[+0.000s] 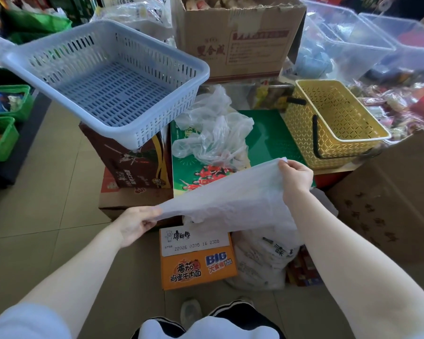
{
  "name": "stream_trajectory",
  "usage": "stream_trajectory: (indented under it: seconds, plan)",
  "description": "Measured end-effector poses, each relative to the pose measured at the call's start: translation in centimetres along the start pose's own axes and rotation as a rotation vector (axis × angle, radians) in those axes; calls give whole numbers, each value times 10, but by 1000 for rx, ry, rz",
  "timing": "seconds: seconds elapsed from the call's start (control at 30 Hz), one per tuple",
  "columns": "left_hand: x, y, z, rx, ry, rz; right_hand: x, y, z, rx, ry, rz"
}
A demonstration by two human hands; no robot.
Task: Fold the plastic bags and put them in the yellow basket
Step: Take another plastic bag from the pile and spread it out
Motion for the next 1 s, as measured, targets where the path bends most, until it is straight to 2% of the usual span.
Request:
stream_trajectory:
  seconds: [0.07, 0.13, 0.23, 0.27, 0.3, 0.37, 0.43, 0.5, 0.6, 0.67, 0.77, 0.87, 1.0]
  plan:
    - [-4, -3, 4, -122, 72, -42, -1, 0, -1, 31, 12, -11]
    - [-14, -7, 15, -297, 176, -24, 2, -6, -10, 76, -36, 59]
    - [-18, 1, 21, -947, 306, 50, 18, -21, -28, 168, -207, 222]
    - [-15, 13, 9, -1106, 325, -34, 25, -23, -35, 199, -280, 264]
    - [-10, 29, -11, -1128, 306, -175, 33, -24, -42, 230, -353, 295]
    - [8, 60, -63, -998, 126, -458, 53, -25, -57, 283, -497, 357]
    - [30, 79, -110, -827, -126, -536, 76, -28, -71, 300, -638, 422]
    - [47, 89, -137, -666, -274, -604, 94, -38, -78, 289, -733, 490]
    - [60, 99, -137, -472, -251, -665, 101, -44, -75, 404, -860, 543]
    - [61, 99, -127, -305, -225, -614, 93, -29, -66, 553, -961, 500]
    - [55, 94, -103, -77, -175, -507, 74, 4, -46, 728, -972, 420]
    - [48, 84, -77, -5, -101, -460, 61, 13, -29, 647, -887, 316]
    - [41, 63, -52, -133, 54, -435, 48, 7, -18, 477, -770, 244]
Point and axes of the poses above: each hand's wrist, its own x-axis away from the middle knuckle, its own z-axis out of the back of the hand, y = z × x, the point moved 7 cm from there along -x, towards the middle knuckle, and after that the axes turned 1 degree about y, right-handed, at the moved point
